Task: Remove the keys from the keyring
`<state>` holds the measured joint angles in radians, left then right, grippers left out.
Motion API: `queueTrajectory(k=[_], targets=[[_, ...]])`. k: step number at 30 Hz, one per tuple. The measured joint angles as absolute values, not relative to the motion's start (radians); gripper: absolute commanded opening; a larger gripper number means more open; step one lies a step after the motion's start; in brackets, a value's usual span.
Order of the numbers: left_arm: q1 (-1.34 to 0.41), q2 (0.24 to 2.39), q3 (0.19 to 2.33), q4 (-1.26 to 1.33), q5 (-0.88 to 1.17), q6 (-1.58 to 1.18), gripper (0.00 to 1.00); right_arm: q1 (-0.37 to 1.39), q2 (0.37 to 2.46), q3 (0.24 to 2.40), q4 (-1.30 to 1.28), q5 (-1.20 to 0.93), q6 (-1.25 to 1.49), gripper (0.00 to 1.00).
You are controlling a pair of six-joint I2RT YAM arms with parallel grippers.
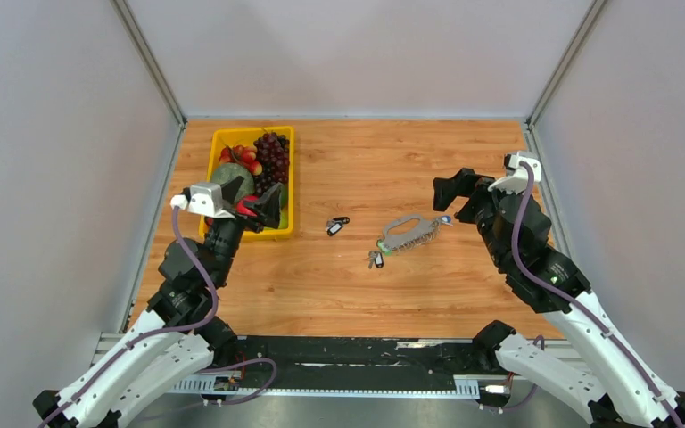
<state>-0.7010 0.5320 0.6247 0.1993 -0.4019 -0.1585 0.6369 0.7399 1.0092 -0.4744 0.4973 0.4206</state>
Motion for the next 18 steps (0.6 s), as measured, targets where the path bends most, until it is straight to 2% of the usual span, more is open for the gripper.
queueTrajectory(k=[9,18], targets=[[-0.701,0.522,0.595,0.145,-0.298,0.004,1.00,0.637,0.778,1.000,-0.473,0.453,0.368,1.00],[-0.701,0.604,0.592,0.075,-0.223,0.091,1.00,0.637,1.080,0.955,-0.469,0.345,0.349,0.99]])
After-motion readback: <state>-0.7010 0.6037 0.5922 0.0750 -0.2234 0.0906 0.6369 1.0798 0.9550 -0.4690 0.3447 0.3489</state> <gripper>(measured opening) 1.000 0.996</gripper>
